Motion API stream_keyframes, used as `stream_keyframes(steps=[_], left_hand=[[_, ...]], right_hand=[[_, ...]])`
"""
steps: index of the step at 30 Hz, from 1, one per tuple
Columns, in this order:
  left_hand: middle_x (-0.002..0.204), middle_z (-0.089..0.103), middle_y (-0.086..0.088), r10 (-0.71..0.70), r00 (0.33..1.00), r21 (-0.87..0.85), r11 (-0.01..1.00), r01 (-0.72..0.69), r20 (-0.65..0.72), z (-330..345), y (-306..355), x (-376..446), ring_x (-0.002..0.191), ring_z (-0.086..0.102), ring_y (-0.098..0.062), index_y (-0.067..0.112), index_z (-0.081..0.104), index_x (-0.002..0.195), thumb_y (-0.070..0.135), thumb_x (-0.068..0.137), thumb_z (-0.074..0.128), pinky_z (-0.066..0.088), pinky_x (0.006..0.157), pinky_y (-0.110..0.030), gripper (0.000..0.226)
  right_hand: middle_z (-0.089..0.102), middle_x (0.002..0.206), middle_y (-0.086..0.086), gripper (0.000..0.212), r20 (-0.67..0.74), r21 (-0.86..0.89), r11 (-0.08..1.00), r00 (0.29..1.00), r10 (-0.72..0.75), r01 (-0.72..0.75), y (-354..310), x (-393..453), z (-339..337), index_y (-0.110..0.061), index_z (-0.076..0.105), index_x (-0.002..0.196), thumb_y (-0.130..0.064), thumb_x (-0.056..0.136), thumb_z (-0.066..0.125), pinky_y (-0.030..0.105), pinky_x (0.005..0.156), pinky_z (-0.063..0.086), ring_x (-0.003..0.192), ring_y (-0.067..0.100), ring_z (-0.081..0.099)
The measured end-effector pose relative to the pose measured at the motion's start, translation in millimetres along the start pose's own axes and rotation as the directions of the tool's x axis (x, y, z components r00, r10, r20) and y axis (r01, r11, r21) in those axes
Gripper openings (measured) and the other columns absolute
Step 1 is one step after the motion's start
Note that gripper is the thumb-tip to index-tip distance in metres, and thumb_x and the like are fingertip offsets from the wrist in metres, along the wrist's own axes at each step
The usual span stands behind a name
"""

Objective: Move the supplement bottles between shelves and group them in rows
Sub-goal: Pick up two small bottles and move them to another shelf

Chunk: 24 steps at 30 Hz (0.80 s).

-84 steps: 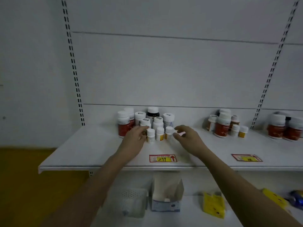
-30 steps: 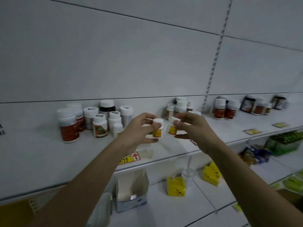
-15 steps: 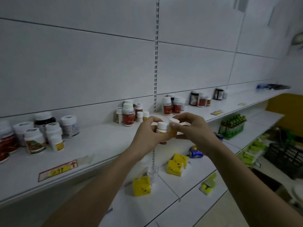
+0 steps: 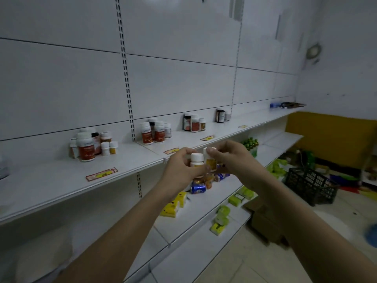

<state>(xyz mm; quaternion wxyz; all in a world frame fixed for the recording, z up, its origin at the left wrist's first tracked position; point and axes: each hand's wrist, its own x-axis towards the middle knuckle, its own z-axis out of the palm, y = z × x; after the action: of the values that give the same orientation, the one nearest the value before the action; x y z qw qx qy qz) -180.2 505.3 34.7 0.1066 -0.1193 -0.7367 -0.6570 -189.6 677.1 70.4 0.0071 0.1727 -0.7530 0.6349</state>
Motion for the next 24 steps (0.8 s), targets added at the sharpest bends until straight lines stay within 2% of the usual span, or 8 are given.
stream_keyframes(steps=[4,6,12,15,17,20,22,24], left_hand=[[0.094,0.074,-0.008,-0.012,0.998,0.000,1.000,0.012,0.055,41,-1,16,0.081,0.073,-0.029,0.013,0.056,0.109,0.011,0.075,0.082,0.060,0.073,-0.051,0.042],[0.091,0.074,-0.008,-0.006,0.997,0.013,1.000,0.005,0.072,58,-3,27,0.080,0.072,-0.033,0.015,0.056,0.108,0.012,0.074,0.083,0.059,0.072,-0.056,0.043],[0.089,0.075,-0.002,-0.002,0.988,0.016,1.000,0.000,0.154,96,-25,78,0.078,0.074,-0.025,0.019,0.056,0.108,0.021,0.070,0.084,0.055,0.075,-0.063,0.048],[0.091,0.075,-0.002,-0.002,0.979,-0.008,1.000,0.004,0.206,113,-43,118,0.081,0.074,-0.023,0.021,0.057,0.107,0.031,0.067,0.084,0.058,0.078,-0.055,0.050],[0.097,0.074,-0.002,-0.021,0.972,-0.042,0.999,0.032,0.236,121,-55,149,0.087,0.074,-0.021,0.023,0.058,0.108,0.040,0.071,0.082,0.060,0.075,-0.043,0.047],[0.097,0.074,0.001,-0.039,0.966,-0.135,0.988,0.075,0.254,135,-67,200,0.089,0.071,-0.018,0.019,0.059,0.110,0.047,0.083,0.064,0.055,0.076,-0.030,0.039],[0.090,0.073,-0.001,-0.078,0.964,-0.207,0.969,0.133,0.254,147,-73,230,0.081,0.070,-0.013,0.018,0.059,0.109,0.042,0.094,0.051,0.055,0.074,-0.028,0.030],[0.094,0.069,-0.006,-0.097,0.951,-0.264,0.948,0.177,0.293,161,-78,257,0.078,0.069,-0.011,0.015,0.059,0.107,0.032,0.100,0.045,0.057,0.070,-0.026,0.023]], right_hand=[[0.069,0.103,0.005,0.015,0.064,0.017,1.000,0.998,-0.002,0.001,12,-5,-45,-0.023,0.067,0.104,-0.031,0.097,0.056,0.025,0.071,0.059,0.089,0.015,0.073],[0.068,0.106,0.008,0.020,0.064,0.010,1.000,0.998,-0.012,0.011,19,-2,-65,-0.017,0.068,0.109,-0.028,0.098,0.056,0.029,0.077,0.060,0.093,0.020,0.072],[0.065,0.103,0.013,0.028,-0.050,-0.067,0.998,0.999,0.014,-0.017,43,31,-108,-0.008,0.065,0.109,-0.030,0.093,0.062,0.048,0.085,0.059,0.094,0.032,0.071],[0.066,0.103,0.015,0.025,-0.108,-0.053,0.998,0.994,0.030,-0.036,56,55,-132,-0.007,0.065,0.107,-0.029,0.094,0.062,0.044,0.081,0.061,0.093,0.030,0.071],[0.066,0.103,0.016,0.025,-0.179,0.001,0.998,0.982,0.061,-0.062,63,74,-151,-0.005,0.065,0.106,-0.026,0.094,0.063,0.037,0.075,0.062,0.090,0.026,0.071],[0.068,0.104,0.018,0.026,-0.232,0.048,0.995,0.968,0.100,-0.092,72,105,-184,-0.002,0.065,0.107,-0.024,0.092,0.065,0.031,0.069,0.060,0.087,0.025,0.073],[0.068,0.104,0.017,0.026,-0.238,0.040,0.992,0.963,0.125,-0.118,78,125,-204,-0.003,0.066,0.107,-0.023,0.091,0.066,0.029,0.067,0.059,0.088,0.024,0.072],[0.068,0.104,0.016,0.024,-0.250,0.028,0.991,0.959,0.135,-0.132,84,146,-223,-0.005,0.067,0.106,-0.023,0.090,0.066,0.028,0.067,0.059,0.090,0.025,0.072]])
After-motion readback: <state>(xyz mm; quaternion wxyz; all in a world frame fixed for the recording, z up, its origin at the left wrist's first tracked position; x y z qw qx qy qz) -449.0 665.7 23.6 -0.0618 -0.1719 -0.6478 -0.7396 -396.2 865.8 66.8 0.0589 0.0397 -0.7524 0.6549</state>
